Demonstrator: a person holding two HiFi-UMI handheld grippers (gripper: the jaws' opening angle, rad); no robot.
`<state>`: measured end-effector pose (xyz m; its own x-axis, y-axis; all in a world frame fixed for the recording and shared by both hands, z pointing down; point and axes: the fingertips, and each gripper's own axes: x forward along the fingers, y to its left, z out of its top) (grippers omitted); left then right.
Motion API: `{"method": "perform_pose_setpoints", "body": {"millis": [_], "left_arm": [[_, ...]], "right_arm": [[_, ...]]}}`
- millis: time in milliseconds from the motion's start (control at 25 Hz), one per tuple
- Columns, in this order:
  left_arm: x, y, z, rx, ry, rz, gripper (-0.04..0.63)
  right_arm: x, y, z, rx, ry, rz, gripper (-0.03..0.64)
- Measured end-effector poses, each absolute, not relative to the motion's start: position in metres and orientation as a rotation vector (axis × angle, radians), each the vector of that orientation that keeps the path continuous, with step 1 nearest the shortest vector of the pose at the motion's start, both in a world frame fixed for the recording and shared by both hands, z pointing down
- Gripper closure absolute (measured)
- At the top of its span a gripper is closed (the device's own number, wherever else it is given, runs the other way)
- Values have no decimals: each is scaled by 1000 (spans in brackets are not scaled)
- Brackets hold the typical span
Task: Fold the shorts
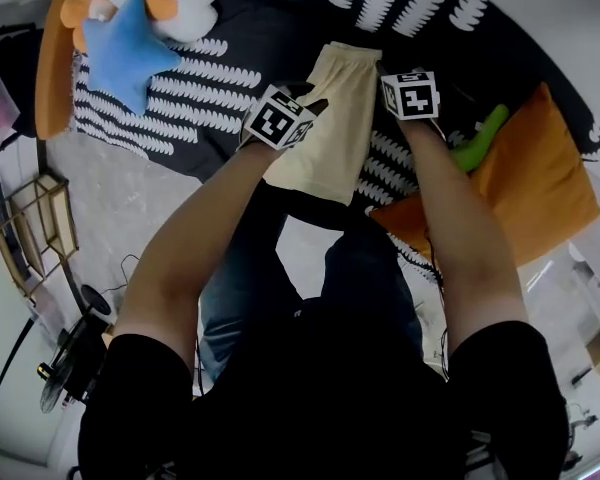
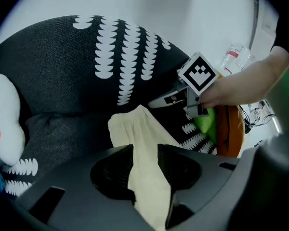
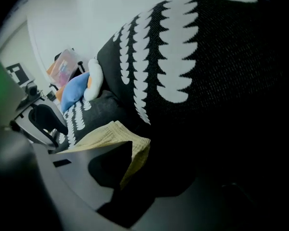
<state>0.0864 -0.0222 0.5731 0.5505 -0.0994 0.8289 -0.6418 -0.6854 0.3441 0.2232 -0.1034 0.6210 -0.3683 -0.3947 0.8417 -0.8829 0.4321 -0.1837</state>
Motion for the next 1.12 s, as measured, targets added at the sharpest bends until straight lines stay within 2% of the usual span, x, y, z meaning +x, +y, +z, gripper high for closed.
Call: {"method": "perform_pose_setpoints", "body": {"millis": [280, 1120], "left_arm": [[82, -56, 589, 2119, -630, 1040, 414], [90, -126, 651, 1896, -660, 770, 387]], "right_arm": [[219, -109, 640, 1117, -1963, 1011, 449], [216, -108, 677, 1182, -1863, 1381, 442]]}}
